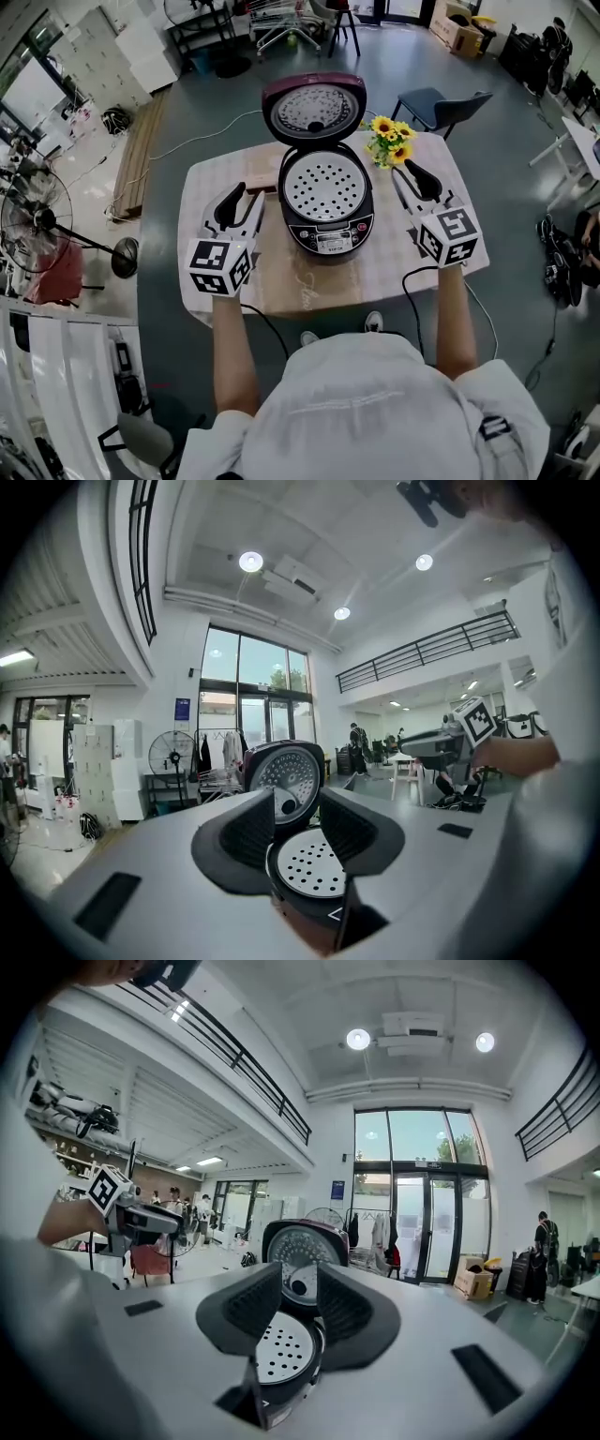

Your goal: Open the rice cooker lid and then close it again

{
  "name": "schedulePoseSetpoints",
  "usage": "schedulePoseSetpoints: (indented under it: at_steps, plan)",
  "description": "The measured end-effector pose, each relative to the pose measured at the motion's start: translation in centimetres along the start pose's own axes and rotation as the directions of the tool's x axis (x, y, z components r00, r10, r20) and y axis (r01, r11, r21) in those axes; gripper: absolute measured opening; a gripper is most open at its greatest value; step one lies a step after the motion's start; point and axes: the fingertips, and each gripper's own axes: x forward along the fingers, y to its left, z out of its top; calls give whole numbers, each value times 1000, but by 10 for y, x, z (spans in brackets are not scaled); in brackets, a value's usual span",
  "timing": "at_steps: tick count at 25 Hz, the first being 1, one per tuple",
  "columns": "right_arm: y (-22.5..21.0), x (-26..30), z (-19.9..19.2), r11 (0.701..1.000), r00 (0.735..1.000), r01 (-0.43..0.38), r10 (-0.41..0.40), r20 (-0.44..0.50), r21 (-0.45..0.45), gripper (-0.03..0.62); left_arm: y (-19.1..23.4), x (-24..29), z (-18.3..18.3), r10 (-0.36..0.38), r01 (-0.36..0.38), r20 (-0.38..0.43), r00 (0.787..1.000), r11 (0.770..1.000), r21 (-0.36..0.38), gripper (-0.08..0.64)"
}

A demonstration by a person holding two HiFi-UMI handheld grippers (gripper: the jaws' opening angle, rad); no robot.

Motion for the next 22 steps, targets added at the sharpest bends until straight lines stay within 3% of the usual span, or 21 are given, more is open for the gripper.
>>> schedulePoseSetpoints:
  at_steps: [14, 22]
  plan:
    - [34, -25, -6, 995, 994, 100, -101, -47, -11, 126, 6, -6, -13, -114, 115, -28, 993, 992, 42, 163]
    - [38, -18, -2, 995, 993, 102, -102, -56, -17, 121, 16, 14, -1, -145, 148, -37, 989, 984, 96, 164]
